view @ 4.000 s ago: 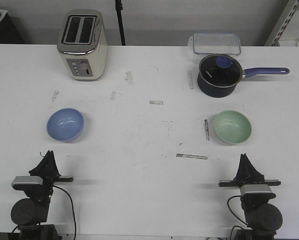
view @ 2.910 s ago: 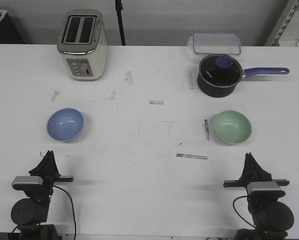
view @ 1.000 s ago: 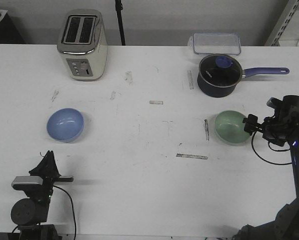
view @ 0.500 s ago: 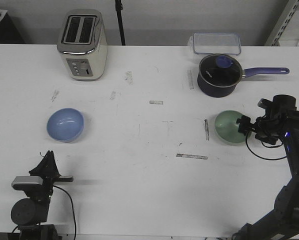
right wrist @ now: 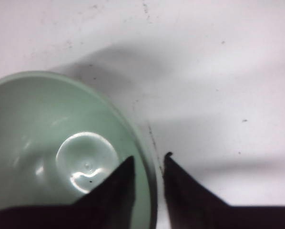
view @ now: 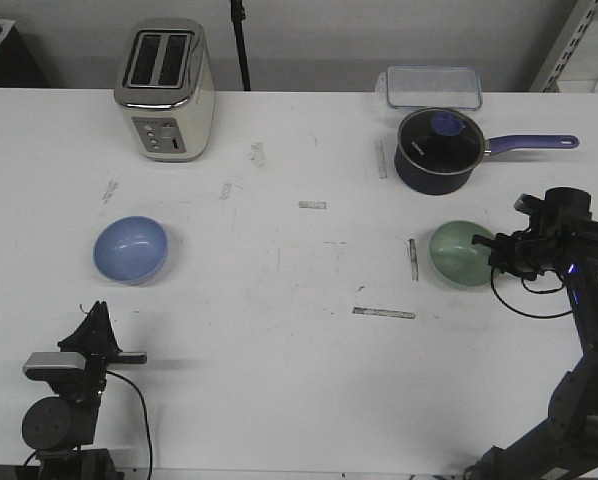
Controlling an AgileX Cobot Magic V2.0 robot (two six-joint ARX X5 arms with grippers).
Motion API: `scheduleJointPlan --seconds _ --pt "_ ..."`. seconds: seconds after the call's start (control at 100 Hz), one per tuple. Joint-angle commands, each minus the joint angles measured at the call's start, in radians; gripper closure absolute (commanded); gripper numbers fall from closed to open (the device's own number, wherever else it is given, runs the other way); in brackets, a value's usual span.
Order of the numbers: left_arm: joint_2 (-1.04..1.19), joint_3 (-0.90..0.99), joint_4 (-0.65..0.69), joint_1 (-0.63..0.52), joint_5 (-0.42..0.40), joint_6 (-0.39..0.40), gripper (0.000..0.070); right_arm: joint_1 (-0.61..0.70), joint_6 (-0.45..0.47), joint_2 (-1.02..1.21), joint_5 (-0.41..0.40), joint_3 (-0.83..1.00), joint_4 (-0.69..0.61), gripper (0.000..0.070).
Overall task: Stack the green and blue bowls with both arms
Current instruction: 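Reach the right gripper forward and grasp the rim of the pale green bowl, then drag the green bowl with the right gripper toward the table center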
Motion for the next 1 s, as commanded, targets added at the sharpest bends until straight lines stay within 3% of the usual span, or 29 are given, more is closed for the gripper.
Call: scheduleJointPlan --seconds 0.0,0.3,0.55,0.89,0.99 --pt "-0.002 -0.022 0.012 0.000 0.002 -0.005 0.0699 0.000 -0.006 0.023 -0.001 0.017 0.001 0.0693" --pt "-0.002 -0.022 0.012 0.000 0.002 -0.005 0.0699 0.000 0.011 -0.019 -0.004 0.019 0.003 0.0693" --pt "-0.002 -0.022 0.012 0.000 0.002 -0.005 0.0699 0.042 0.114 -0.097 -0.008 0.023 0.006 0.0693" --pt "-0.002 -0.022 0.012 0.000 0.002 -0.005 0.0699 0.287 0.256 -0.110 -0.003 0.023 0.027 0.0693" --pt "-0.002 -0.022 0.012 0.000 0.002 -0.005 0.0699 0.386 0.307 -0.110 0.051 0.023 0.036 0.0693"
